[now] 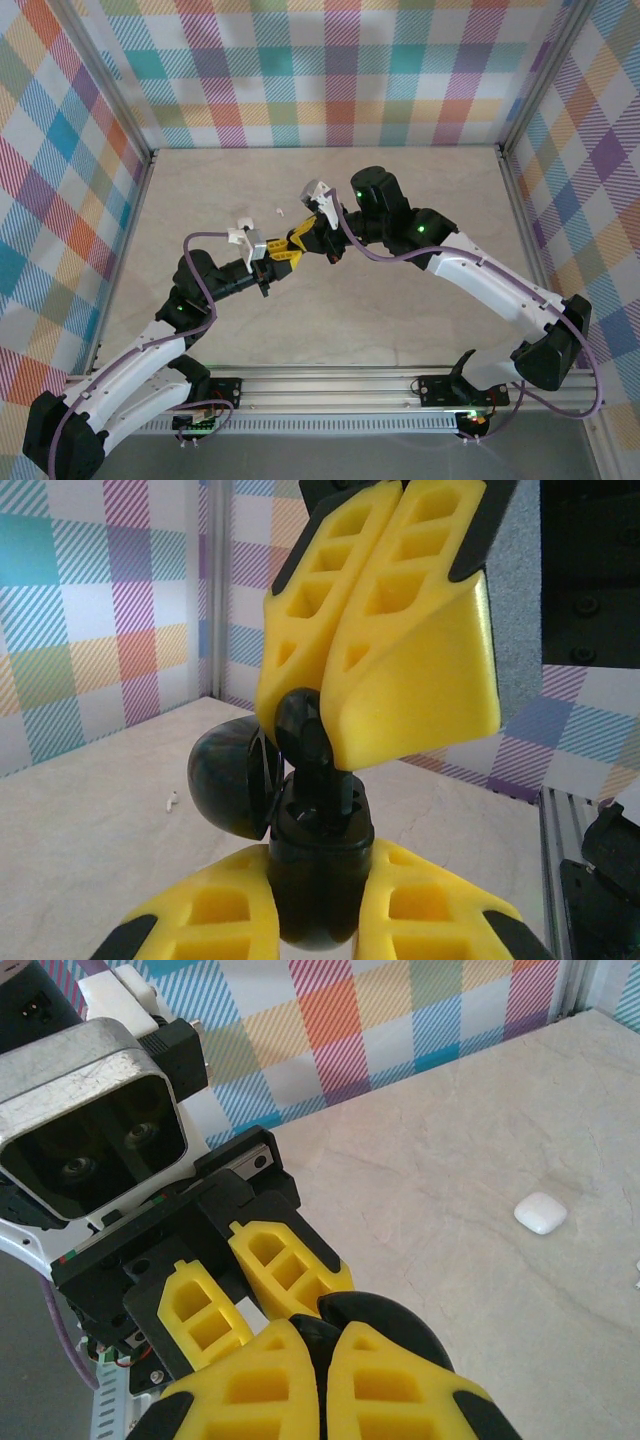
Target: Insert wireless bluetooth earbuds into charging case
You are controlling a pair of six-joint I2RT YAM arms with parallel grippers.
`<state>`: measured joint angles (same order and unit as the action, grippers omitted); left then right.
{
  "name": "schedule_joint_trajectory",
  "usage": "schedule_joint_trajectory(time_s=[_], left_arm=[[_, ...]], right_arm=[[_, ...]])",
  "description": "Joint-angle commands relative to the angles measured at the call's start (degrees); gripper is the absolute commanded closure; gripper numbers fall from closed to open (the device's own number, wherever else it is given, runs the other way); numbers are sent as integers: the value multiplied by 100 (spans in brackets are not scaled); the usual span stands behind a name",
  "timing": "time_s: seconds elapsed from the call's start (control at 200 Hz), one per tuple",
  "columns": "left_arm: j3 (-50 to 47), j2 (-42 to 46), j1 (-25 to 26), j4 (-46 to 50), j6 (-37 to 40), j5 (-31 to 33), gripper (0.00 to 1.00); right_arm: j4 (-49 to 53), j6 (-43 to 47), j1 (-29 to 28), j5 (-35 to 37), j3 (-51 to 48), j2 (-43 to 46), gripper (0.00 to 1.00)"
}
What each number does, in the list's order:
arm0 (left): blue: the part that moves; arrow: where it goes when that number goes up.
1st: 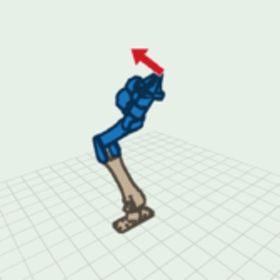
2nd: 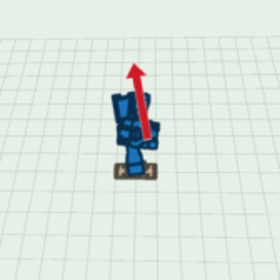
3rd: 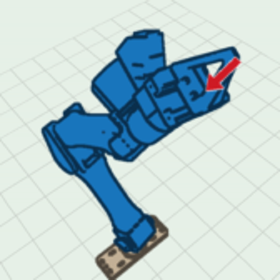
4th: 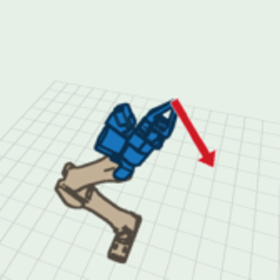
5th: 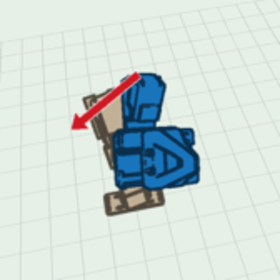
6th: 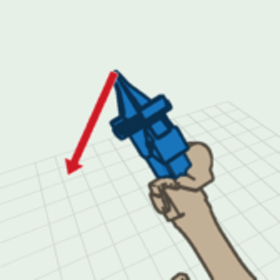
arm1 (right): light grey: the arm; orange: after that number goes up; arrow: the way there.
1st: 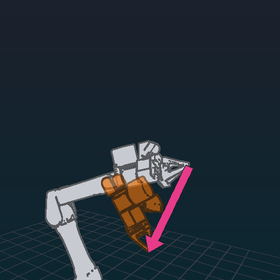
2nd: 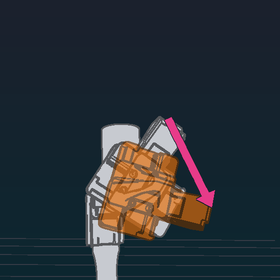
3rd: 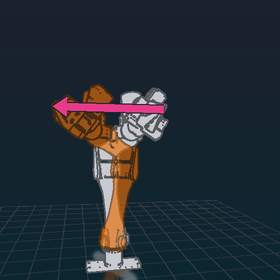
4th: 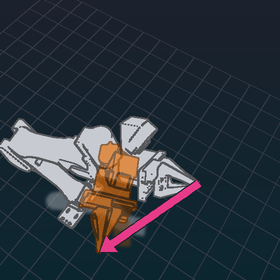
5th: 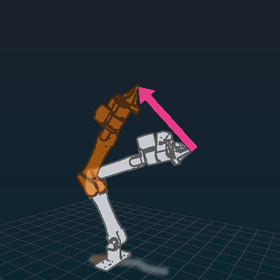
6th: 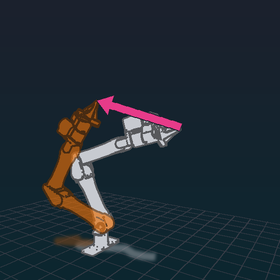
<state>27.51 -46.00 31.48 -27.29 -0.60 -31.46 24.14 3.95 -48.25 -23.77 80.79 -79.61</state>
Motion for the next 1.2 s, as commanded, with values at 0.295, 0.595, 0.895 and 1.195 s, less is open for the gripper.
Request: schedule_joint_trajectory(time_s=[0.295,0.595,0.895,1.195], left_arm=[[94,113,60,-433,-155,-86,100],[128,144,60,-373,-158,-46,100],[143,134,60,-374,-164,-5,100],[141,145,60,-339,-159,31,100]], right_arm=[[219,417,-34,-521,71,-130,100],[326,427,-33,-577,174,-239,96],[337,405,-35,-447,147,-209,90],[363,440,-35,-304,165,-195,84]])
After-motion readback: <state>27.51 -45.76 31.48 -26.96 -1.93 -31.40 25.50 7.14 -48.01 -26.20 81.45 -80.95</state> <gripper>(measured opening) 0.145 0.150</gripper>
